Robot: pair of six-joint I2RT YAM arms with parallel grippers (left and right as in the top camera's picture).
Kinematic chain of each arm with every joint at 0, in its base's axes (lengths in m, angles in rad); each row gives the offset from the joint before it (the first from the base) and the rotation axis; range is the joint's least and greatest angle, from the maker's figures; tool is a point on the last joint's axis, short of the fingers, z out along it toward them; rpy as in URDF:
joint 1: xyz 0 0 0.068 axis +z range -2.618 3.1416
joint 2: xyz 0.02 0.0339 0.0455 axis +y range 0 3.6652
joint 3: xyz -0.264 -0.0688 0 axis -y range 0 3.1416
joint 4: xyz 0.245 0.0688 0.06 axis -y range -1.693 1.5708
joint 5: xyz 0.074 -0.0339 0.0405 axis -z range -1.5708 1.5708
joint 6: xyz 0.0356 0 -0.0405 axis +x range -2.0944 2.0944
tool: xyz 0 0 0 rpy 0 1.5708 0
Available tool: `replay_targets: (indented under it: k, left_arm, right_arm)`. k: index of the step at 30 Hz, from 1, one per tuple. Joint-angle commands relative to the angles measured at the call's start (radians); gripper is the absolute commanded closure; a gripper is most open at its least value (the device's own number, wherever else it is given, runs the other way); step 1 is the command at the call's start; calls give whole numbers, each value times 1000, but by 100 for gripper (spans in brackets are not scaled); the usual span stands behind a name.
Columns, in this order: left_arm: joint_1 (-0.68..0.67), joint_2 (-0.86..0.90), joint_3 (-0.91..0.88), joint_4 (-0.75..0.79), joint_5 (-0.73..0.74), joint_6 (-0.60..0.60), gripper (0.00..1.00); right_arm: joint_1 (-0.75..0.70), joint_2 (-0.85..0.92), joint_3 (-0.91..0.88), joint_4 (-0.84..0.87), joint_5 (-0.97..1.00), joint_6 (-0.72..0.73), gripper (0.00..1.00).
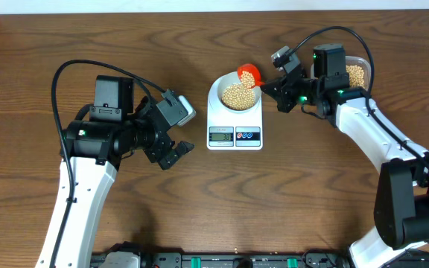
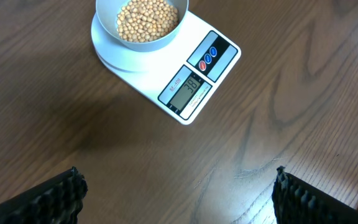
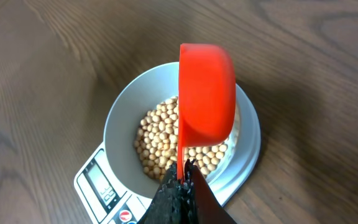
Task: Scoop item into bowl and weigh 50g on scale
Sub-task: 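Hold the scoop tilted over the bowl while the scale reading settles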
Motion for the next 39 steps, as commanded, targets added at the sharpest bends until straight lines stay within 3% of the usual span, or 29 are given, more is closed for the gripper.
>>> replay_targets:
  k: [1, 39]
  left_arm:
    - [5, -14, 16, -3, -2, -5, 2]
    - [5, -14, 16, -3, -2, -5, 2]
  right_arm:
    - [11, -55, -5, 6, -42, -13, 99]
    - [18, -62, -5, -21, -6, -10, 99]
